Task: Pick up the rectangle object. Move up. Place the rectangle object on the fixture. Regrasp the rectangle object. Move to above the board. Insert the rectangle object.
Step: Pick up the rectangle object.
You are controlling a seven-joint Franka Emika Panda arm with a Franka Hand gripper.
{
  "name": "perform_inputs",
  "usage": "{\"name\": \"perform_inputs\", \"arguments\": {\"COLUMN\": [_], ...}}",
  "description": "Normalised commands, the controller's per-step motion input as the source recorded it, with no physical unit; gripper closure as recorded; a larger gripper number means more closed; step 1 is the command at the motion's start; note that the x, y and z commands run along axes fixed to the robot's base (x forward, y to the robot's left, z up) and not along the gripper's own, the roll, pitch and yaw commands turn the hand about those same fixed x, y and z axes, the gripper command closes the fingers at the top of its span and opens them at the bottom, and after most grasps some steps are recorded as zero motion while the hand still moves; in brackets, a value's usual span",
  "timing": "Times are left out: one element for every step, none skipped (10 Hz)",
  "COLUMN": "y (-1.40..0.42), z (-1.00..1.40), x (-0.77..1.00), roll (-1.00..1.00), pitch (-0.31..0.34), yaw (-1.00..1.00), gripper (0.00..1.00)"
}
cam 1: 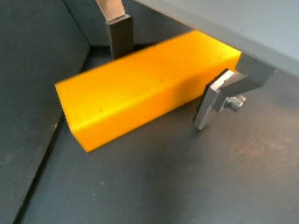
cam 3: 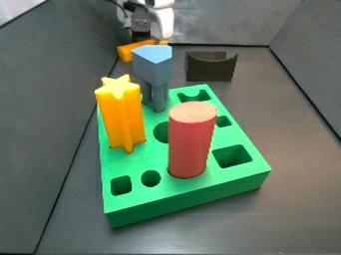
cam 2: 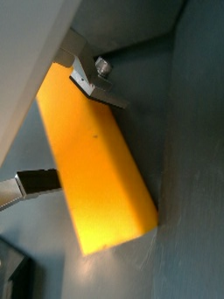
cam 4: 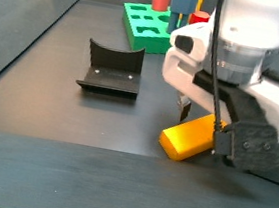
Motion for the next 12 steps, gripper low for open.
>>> {"name": "perform_inputs", "arguments": {"y": [0.00, 0.00, 0.21, -0.06, 0.00, 0.00, 0.00, 0.00, 0.00, 0.00, 0.00, 0.00], "z": [-0.72, -0.75, 0.00, 0.00, 0.00, 0.00, 0.00, 0.00, 0.00, 0.00, 0.00, 0.00], "x": [-0.02, 0.00, 0.00, 0.00, 0.00, 0.00, 0.00, 0.00, 0.00, 0.00, 0.00, 0.00], "roll": [-0.12, -0.11, -0.20, 0.07, 0.00, 0.00, 0.00, 0.00, 0.00, 0.00, 0.00, 0.00], "pitch": [-0.173, -0.167, -0.084, 0.011, 0.000, 0.000, 0.000, 0.000, 0.000, 0.000, 0.000, 0.000], "yaw": [-0.39, -0.37, -0.09, 0.00, 0.00, 0.00, 0.00, 0.00, 0.00, 0.00, 0.00, 0.00], "gripper": [0.00, 0.00, 0.00, 0.00, 0.00, 1.00, 1.00, 1.00, 1.00, 1.00, 1.00, 1.00]}}
